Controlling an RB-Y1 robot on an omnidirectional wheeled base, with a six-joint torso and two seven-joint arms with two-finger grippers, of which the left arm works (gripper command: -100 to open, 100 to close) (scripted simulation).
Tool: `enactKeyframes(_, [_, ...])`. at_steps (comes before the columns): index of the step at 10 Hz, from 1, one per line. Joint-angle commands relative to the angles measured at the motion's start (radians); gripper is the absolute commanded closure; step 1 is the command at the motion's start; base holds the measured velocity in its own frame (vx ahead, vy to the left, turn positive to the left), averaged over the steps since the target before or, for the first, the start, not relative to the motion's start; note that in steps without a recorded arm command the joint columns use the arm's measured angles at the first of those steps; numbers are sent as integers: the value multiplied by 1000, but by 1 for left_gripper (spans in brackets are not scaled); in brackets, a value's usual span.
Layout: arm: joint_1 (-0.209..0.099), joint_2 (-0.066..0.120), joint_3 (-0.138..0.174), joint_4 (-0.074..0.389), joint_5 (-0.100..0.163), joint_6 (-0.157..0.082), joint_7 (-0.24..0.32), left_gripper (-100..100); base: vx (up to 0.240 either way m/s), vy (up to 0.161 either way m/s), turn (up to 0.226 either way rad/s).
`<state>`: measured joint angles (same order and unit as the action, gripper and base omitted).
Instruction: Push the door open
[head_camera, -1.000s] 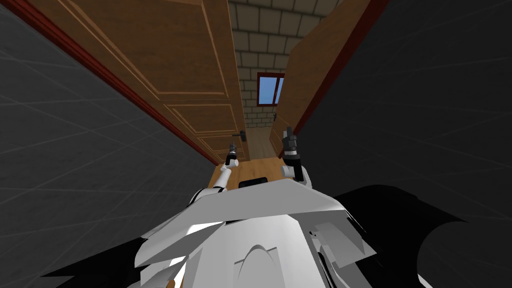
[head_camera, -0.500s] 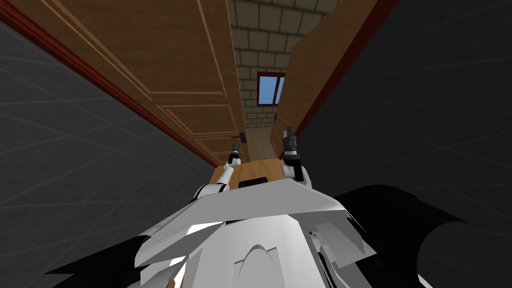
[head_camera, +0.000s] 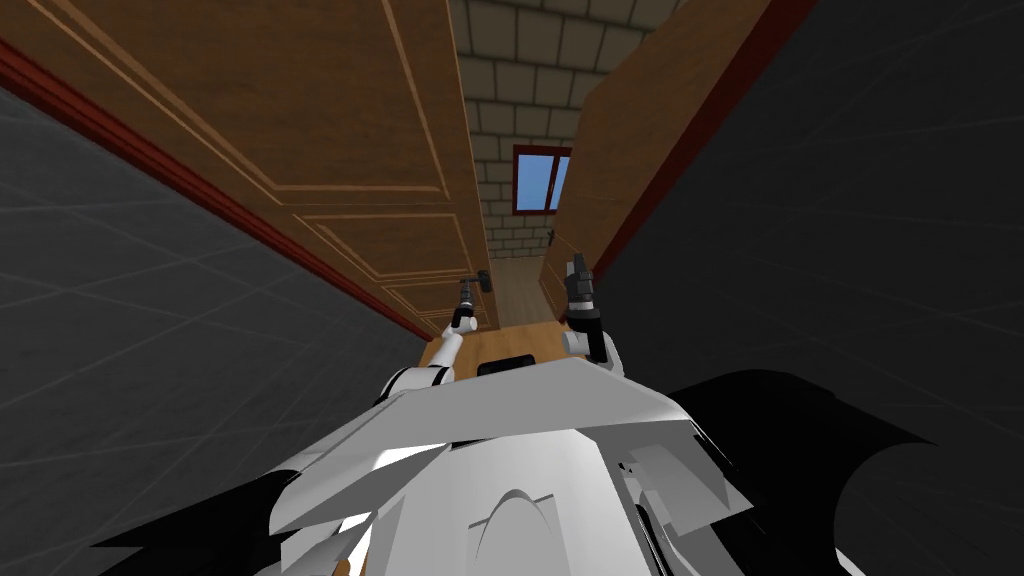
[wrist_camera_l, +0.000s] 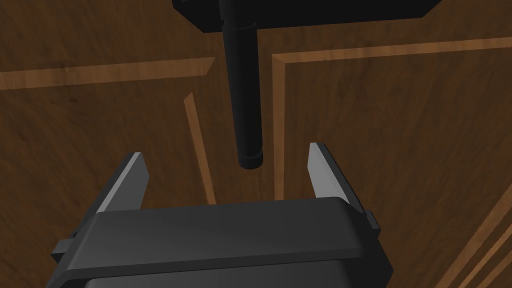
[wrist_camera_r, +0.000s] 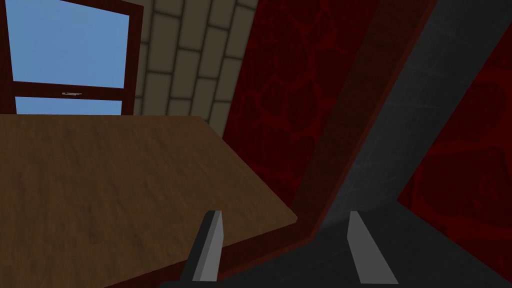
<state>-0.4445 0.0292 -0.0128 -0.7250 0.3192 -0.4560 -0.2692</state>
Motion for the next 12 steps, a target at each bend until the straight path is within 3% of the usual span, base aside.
enactKeyframes(1, [7,2,5,-16,1,9,-5,-100,224,-41,-19])
enactKeyframes(4, [6,-18,10,-12,2,8,-6,-100,198,-19,-25])
enactKeyframes(5, [6,-35,12,-11,3,7,-6,-100,192,11,-19])
enactKeyframes(6, [8,-28,11,-14,2,8,-7,-100,86,8,-4])
enactKeyframes(7, [8,-28,11,-14,2,8,-7,100,-17,-3,8])
enactKeyframes(12, [8,-28,11,-14,2,8,-7,100,-14,-1,-2])
